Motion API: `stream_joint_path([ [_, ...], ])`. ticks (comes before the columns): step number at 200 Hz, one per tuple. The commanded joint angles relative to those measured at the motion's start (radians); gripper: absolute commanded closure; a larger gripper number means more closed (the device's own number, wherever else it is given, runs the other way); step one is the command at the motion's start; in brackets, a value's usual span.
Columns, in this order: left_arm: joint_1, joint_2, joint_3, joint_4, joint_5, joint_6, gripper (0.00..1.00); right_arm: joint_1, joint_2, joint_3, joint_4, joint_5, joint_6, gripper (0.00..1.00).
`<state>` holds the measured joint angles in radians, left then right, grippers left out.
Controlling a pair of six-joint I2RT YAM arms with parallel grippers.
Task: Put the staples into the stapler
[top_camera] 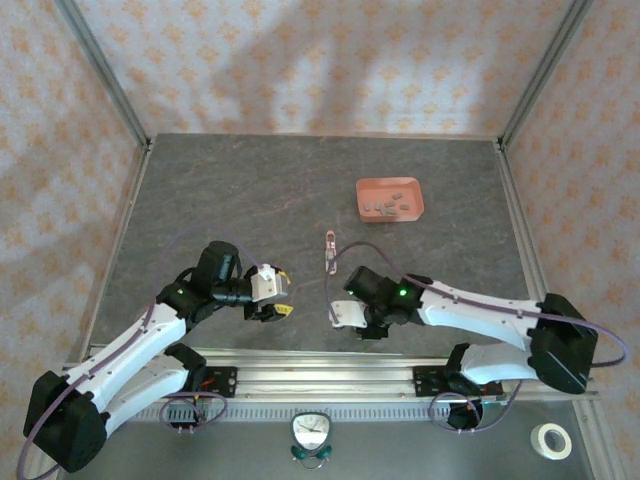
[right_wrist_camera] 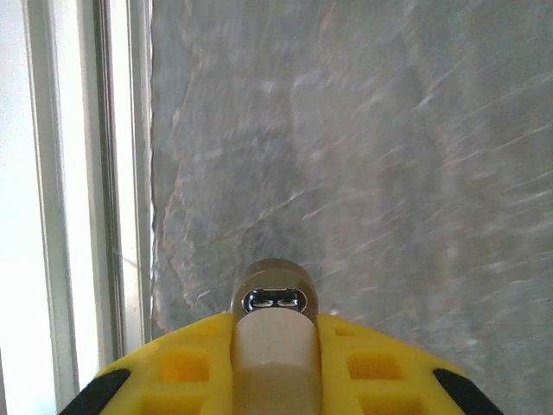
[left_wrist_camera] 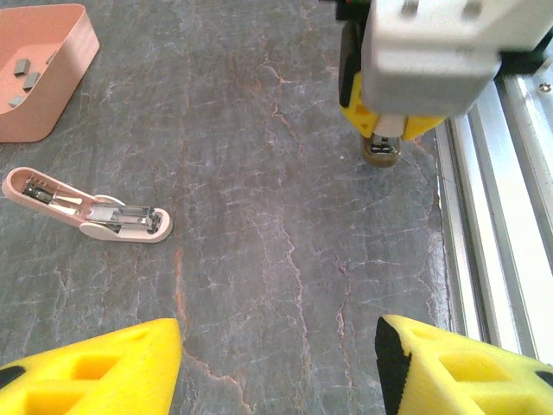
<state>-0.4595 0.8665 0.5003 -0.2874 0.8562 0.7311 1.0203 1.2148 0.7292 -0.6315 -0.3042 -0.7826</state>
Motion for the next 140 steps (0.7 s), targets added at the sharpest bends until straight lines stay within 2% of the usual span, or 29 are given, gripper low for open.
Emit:
stream_joint_path([
  [1,-0.01,0.008,0.027,0.013,0.035,-0.024,0.38,-0.011,-0.068,0.059,0.097,0.004,0.04,0.85],
  [37,-0.024,0.008,0.045,0.042,0.053,-0.07,0.38,-0.042,-0.077,0.13,0.198,-0.059,0.06,0.87],
  [56,-0.03,0.01,0.049,0.104,0.052,-0.151,0.38,-0.052,-0.073,0.153,0.248,-0.089,0.064,0.9],
  [105,-0.033,0.057,0.041,0.409,0.027,-0.602,0.34,-0.072,-0.064,0.176,0.317,-0.131,0.071,0.9],
  [140,-0.031,0.112,0.073,0.437,0.022,-0.841,0.34,-0.079,-0.067,0.176,0.333,-0.124,0.07,0.9],
])
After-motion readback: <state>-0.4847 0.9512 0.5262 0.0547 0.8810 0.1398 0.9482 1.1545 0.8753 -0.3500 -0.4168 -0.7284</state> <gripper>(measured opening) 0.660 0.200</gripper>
